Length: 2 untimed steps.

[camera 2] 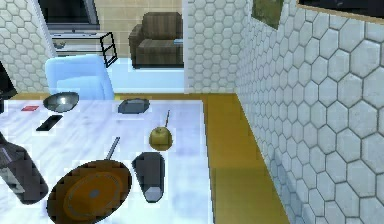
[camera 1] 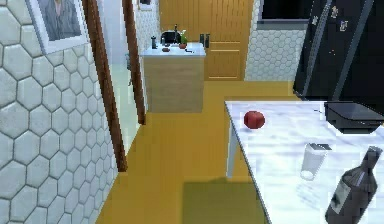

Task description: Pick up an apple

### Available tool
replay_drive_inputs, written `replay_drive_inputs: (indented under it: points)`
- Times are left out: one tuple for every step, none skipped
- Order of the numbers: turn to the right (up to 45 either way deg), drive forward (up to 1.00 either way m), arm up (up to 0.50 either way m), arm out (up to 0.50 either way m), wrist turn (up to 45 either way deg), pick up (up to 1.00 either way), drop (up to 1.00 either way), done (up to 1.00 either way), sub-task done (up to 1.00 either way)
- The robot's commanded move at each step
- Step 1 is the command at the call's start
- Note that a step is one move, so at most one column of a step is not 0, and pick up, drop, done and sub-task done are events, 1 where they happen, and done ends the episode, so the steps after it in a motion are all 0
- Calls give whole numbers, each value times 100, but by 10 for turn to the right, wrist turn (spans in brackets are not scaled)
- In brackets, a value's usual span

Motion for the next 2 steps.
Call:
replay_drive_inputs:
  points:
    - [0, 0, 50, 0, 0, 0, 0, 0, 0]
    - [0, 0, 38, 0, 0, 0, 0, 0, 0]
